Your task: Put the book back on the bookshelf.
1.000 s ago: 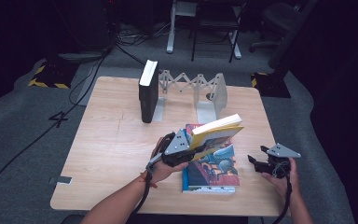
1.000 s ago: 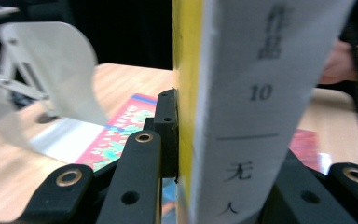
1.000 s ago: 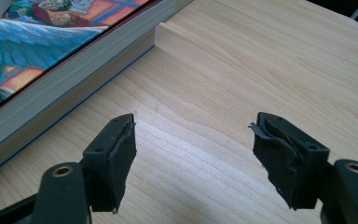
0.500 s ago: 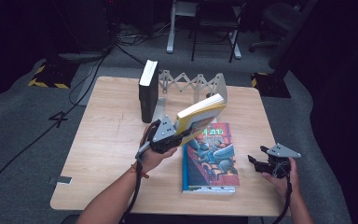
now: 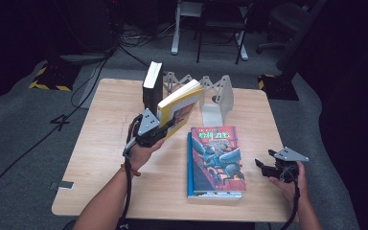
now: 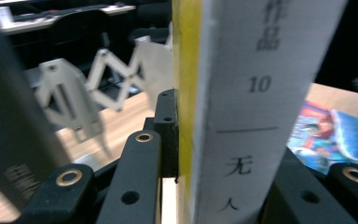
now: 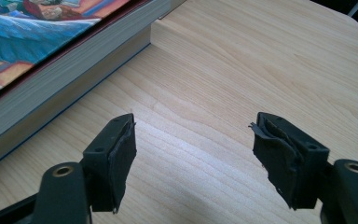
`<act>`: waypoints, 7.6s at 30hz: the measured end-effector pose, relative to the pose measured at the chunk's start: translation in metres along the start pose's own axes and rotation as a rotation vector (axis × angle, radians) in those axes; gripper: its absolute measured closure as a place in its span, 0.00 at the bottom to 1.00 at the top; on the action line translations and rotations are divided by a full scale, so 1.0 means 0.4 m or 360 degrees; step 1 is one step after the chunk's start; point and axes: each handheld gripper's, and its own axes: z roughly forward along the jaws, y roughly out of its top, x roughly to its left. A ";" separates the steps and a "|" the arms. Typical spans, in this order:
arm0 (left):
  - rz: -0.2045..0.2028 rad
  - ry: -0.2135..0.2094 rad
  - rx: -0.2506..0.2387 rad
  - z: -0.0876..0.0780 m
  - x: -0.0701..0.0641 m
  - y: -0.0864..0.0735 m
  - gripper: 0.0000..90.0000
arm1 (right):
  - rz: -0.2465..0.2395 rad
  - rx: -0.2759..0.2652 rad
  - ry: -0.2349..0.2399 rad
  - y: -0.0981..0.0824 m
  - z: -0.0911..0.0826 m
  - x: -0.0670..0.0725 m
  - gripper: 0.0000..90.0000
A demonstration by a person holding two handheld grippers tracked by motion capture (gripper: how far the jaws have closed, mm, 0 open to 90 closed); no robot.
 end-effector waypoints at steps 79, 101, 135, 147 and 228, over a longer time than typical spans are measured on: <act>-0.0445 0.0558 0.0123 0.143 0.045 -0.111 0.52 | -0.0109 0.0073 0.0035 -0.001 0.017 0.026 0.33; -0.0329 0.0244 0.0396 0.039 0.082 -0.146 0.34 | -0.0125 0.0090 0.0043 0.001 0.022 0.039 0.34; -0.0161 0.0304 0.0590 0.096 0.062 -0.202 0.76 | -0.0124 0.0090 0.0077 -0.001 0.027 0.038 0.34; -0.0302 0.0446 0.0598 0.165 0.061 -0.182 0.81 | -0.0130 0.0103 0.0077 -0.003 0.030 0.041 0.34; -0.0251 0.0246 0.0751 0.159 0.054 -0.165 0.70 | -0.0159 0.0155 0.0140 -0.021 0.042 0.034 0.34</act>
